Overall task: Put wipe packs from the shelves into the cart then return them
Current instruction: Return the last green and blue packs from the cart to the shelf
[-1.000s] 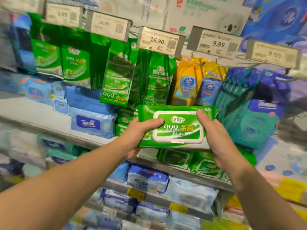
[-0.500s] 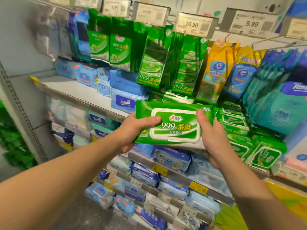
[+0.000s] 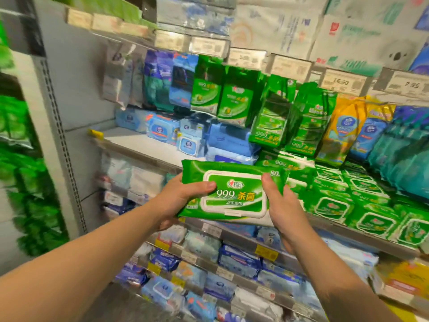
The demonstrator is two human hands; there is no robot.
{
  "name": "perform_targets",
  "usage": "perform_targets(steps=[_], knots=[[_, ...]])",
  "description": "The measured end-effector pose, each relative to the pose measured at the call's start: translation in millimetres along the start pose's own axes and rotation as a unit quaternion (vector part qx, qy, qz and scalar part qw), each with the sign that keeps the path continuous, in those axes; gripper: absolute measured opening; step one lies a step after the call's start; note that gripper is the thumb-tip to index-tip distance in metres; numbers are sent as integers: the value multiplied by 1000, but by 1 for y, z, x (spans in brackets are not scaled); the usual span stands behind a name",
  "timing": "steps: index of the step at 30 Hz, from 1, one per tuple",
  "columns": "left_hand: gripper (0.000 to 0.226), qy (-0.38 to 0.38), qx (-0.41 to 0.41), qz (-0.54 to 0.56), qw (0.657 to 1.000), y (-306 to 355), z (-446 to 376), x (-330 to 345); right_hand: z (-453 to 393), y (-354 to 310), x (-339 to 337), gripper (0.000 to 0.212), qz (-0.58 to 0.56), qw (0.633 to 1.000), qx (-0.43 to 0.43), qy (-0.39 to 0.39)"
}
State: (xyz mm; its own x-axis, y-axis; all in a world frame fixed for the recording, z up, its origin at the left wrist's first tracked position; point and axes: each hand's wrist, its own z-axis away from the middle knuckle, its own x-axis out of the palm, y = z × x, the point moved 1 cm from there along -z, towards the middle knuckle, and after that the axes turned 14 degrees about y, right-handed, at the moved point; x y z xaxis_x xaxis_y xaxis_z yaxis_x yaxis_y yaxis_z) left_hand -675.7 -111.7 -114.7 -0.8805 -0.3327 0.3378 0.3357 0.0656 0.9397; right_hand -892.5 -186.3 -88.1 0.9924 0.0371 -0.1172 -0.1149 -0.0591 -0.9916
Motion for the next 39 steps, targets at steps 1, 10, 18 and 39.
perform_targets(steps=[1, 10, 18, 39], knots=[[58, -9, 1, -8, 1000, 4, 2, -16, 9, -1, 14, 80, -9, 1000, -2, 5], [50, -69, -5, -68, 995, 18, 2, -61, 38, 11, 51, 107, 28, 999, 8, 35], [51, -109, 33, -194, 974, 23, -27, 2, 21, 8, -18, 34, 108, 992, 27, 54], [61, 106, 207, -343, 910, -50, -197, 147, -179, 20, -108, 99, 369, 899, -169, 161]])
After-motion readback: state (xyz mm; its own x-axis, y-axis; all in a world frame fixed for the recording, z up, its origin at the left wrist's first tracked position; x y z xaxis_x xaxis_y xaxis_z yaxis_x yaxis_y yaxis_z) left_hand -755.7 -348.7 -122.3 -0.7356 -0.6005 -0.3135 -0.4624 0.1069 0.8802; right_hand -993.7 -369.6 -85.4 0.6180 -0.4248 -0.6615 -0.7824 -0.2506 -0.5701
